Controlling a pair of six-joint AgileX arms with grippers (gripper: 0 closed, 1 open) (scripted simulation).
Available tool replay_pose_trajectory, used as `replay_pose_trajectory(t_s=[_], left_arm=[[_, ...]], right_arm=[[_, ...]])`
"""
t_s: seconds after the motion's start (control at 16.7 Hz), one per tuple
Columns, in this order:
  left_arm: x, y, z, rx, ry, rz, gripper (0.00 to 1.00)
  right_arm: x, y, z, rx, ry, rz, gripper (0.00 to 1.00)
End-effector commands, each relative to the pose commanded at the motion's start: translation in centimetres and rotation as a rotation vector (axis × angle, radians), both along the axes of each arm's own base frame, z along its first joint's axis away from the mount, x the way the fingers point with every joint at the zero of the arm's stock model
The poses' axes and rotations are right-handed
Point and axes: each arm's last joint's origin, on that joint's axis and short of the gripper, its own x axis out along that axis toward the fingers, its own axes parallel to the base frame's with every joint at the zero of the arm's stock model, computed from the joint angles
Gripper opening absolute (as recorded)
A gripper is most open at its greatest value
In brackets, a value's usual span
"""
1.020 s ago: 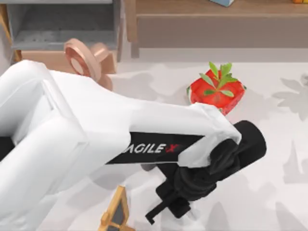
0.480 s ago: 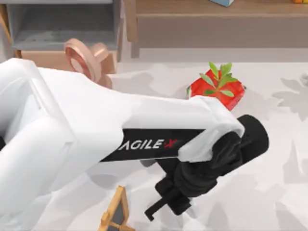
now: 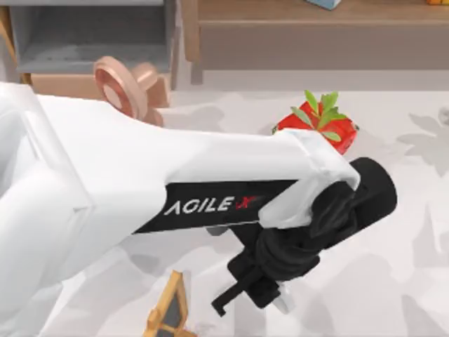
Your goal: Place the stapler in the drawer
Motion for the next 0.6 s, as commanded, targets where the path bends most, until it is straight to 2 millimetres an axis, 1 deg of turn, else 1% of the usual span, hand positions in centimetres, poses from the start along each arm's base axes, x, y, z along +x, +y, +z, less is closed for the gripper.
replay_pose_trajectory(t_s=[0.12, 0.3, 0.42, 0.6], left_arm=[[0.2, -0.5, 0.6, -0.027, -0.016, -0.036, 0.0], [0.7, -1.5, 2.6, -0.095, -0.065, -0.144, 0.0], [0.9, -1.9, 4.7, -0.146, -0.112, -0.239, 0.0], [1.3, -1.9, 8.4, -0.212, -0.199, -0.396, 0.0]], right_arm=[[0.0, 0.0, 0.0, 0.0, 0.0, 0.0, 1.0], [0.0, 0.0, 0.0, 0.0, 0.0, 0.0, 1.0], [0.0, 0.0, 0.0, 0.0, 0.0, 0.0, 1.0], [0.0, 0.0, 0.0, 0.0, 0.0, 0.0, 1.0]])
